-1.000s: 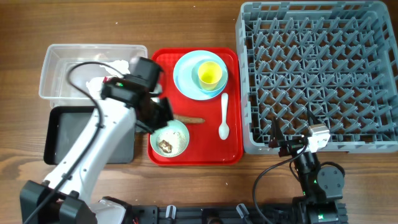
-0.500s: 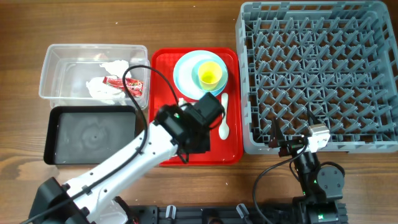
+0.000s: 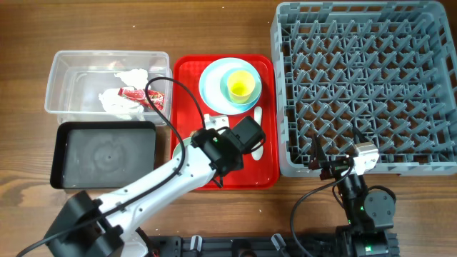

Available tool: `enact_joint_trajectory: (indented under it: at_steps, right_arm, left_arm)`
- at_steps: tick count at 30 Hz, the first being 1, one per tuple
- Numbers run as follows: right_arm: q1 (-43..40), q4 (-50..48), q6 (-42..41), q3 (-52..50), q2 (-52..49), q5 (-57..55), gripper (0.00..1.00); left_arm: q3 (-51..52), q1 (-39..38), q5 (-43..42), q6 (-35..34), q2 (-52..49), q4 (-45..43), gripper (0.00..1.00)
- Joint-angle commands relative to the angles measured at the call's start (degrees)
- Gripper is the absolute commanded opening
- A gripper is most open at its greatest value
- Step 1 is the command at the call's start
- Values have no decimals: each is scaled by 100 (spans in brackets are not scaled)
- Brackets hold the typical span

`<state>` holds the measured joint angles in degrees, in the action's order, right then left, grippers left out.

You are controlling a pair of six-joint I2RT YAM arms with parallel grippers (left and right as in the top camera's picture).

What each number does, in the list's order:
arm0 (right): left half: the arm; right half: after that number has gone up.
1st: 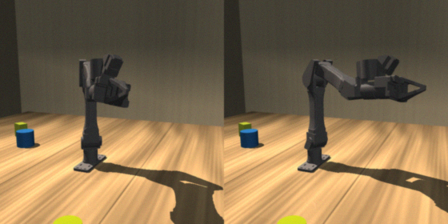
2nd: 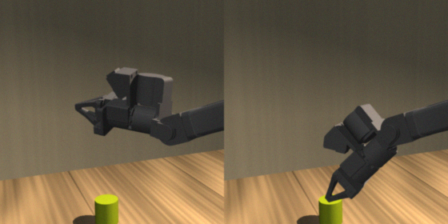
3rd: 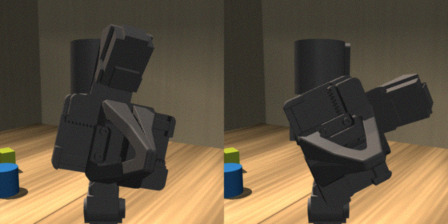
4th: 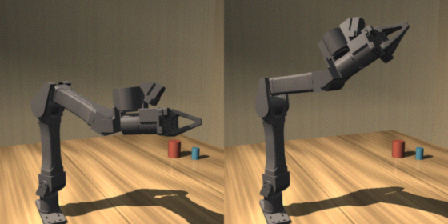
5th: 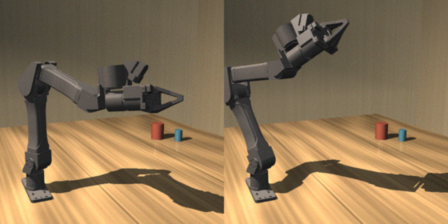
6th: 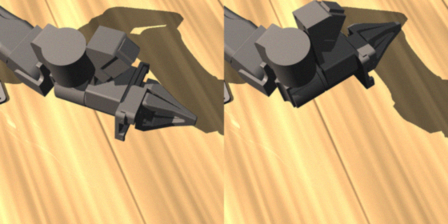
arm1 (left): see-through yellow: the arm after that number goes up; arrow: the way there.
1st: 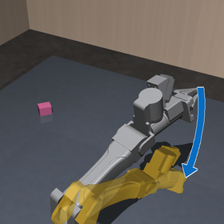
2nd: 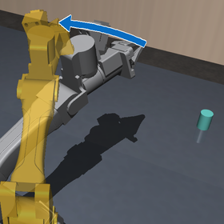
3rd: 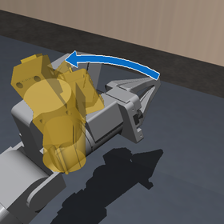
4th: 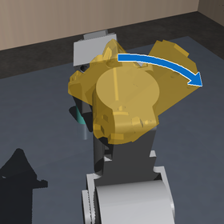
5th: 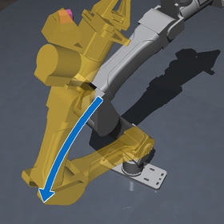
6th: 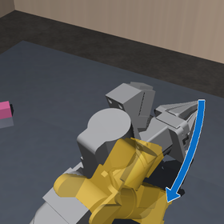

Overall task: Sort waste into correct bins and load items into the dishwasher rack
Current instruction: 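Reach the left gripper to the teal rice bowl rim and grasp it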

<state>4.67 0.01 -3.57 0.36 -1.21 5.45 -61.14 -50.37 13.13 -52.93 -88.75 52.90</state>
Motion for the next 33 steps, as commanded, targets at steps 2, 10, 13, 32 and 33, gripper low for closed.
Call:
enact_joint_trajectory:
  at_steps: [2, 10, 13, 32, 33]
  right_arm:
    - [-24, -26, 44, -7, 42, -55, 100]
    - [-24, -26, 42, -7, 42, -55, 100]
    - [-24, -26, 42, -7, 42, -55, 100]
    - [-24, -26, 42, -7, 39, -55, 100]
    - [-24, -26, 42, -7, 42, -55, 100]
  left_arm:
    - [295, -31, 348, -70, -251, -337, 47]
    - [693, -31, 645, -68, -782, -1056, 45]
    - [693, -31, 647, -68, -922, -1130, 39]
    - [680, -26, 949, -4, -671, -1119, 27]
    - [680, -26, 951, -4, -669, -1117, 27]
